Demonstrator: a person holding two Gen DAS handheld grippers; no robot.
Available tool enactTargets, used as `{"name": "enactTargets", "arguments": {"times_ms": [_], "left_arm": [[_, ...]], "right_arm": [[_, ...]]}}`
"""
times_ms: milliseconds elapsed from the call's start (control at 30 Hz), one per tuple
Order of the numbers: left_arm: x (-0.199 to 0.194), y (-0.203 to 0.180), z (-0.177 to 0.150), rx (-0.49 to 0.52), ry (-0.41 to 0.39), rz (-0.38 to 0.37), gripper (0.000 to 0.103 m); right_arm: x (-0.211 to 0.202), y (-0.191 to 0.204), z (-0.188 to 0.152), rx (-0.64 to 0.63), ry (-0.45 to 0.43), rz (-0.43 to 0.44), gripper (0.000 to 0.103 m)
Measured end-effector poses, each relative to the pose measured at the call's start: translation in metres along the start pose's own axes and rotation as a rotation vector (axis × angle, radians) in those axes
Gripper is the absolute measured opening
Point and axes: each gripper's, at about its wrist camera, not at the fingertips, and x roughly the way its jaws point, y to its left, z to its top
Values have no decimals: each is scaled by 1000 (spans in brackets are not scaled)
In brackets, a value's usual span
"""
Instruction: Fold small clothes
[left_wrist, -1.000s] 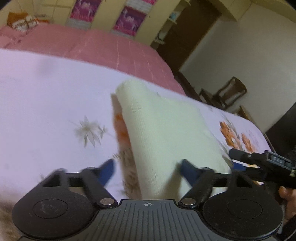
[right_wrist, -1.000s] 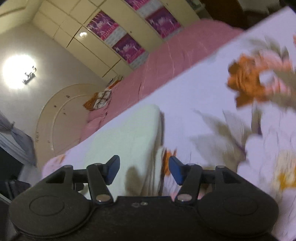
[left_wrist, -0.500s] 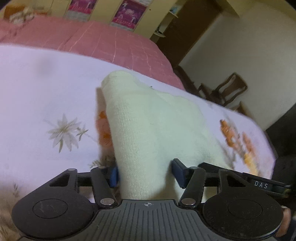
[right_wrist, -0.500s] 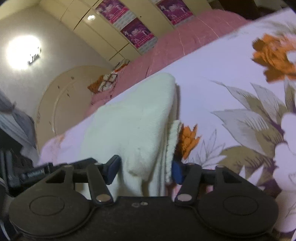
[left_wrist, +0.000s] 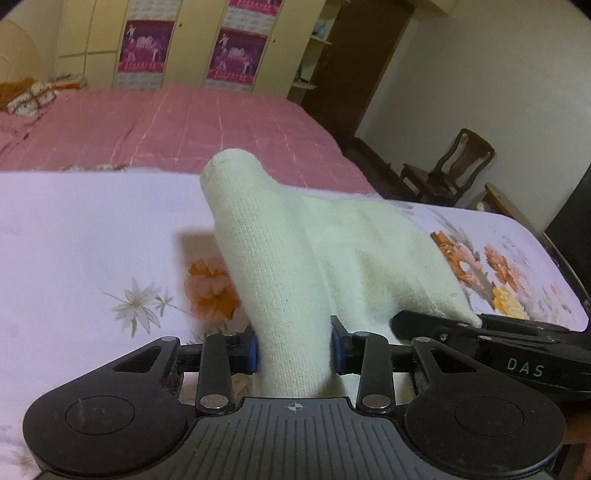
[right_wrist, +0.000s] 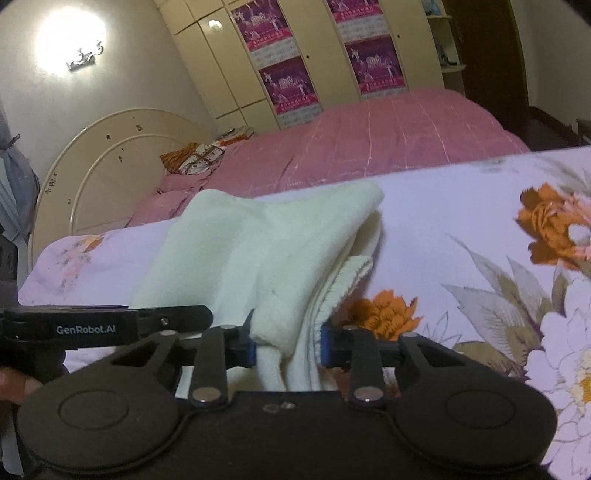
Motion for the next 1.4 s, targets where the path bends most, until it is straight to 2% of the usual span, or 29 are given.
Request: {"name": "enactTargets", "arguments": {"times_ms": [233,367,633,800,967,1000,1033,1100,1167,1233,1300,1400], "left_arm": [[-65,4,0,34,-60,7,36],[-109,27,-11,38,-72,39,36],[-187,103,-62,-46,-59,94,36],[-209,136,-107,-100,-31,138,36],[-202,154,-147,-150,0,175,38],[-198,158,-154,-165,11,187,46],[-196,157,-162,-176,4,193,61],[-199,165,-175,-205,-32,212,72],[-206,169,-180,-220,-51,218,72],[-225,166,-181,-180,-105,257,71],[-240,159,-175,-121,-167,280,66],[-237,145,-153,-42,-195,247,66]], "right_arm": [[-32,34,9,-34,-51,11,29],[-40,76,5,-85,-65,28,29],[-28,157,-21,-137,-23,117,29],[-9,192,-50,-143,46,183,29],[9,206,-76,-121,116,226,29],[16,205,-81,-114,135,226,29],[18,205,-90,-105,153,221,29],[28,193,-101,-71,182,198,30],[30,175,-105,0,181,217,41],[21,167,-105,31,176,220,45],[5,165,-99,19,121,209,43],[-11,170,-79,-43,29,199,26]]}}
